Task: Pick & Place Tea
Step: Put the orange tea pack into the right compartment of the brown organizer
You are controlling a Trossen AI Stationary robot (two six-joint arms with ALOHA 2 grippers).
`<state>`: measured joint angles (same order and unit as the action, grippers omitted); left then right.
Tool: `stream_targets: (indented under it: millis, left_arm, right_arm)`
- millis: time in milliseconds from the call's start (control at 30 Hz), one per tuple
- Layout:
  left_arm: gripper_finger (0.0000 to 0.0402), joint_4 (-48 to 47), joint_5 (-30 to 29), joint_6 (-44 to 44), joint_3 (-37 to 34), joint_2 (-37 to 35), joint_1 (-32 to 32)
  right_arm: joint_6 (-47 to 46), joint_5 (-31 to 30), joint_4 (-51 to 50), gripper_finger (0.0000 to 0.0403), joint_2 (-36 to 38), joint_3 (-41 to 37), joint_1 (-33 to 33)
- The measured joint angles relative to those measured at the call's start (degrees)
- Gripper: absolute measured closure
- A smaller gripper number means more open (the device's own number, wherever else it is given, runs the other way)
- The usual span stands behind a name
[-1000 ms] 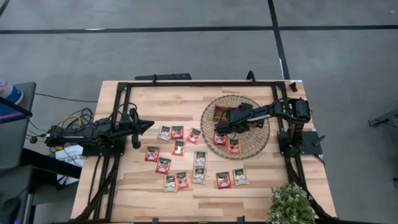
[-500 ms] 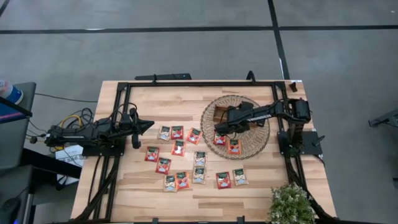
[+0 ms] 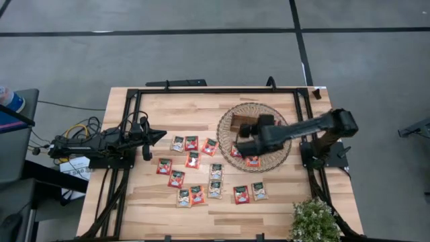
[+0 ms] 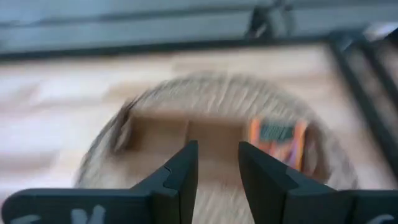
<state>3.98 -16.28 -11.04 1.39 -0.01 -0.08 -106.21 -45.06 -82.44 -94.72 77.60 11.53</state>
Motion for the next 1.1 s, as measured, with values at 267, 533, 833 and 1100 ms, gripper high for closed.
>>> stream_targets:
  millis: [267,533,833,1100]
  left_arm:
    - [0.0401,-0.01,-0.01,-0.03,0.00,0.00,0.00]
    - [0.0401,-0.01,0.53,-0.23,0.00,0.00,0.01]
    - [0.0401,-0.01,3.69,-0.43,0.00,0.00,0.00]
    - [0.0401,-0.01,4.19,-0.43,0.00,0.00,0.02]
  right_arm:
    - [-0.14,18.30,4.92,0.0295,3.89,0.01,10.56]
    - [-1.28,28.37,6.49,0.0295,2.47,-0.01,13.84]
    - [-1.75,28.52,6.59,0.0295,2.47,-0.02,13.82]
    - [3.21,28.62,6.50,0.0247,2.47,-0.04,12.30]
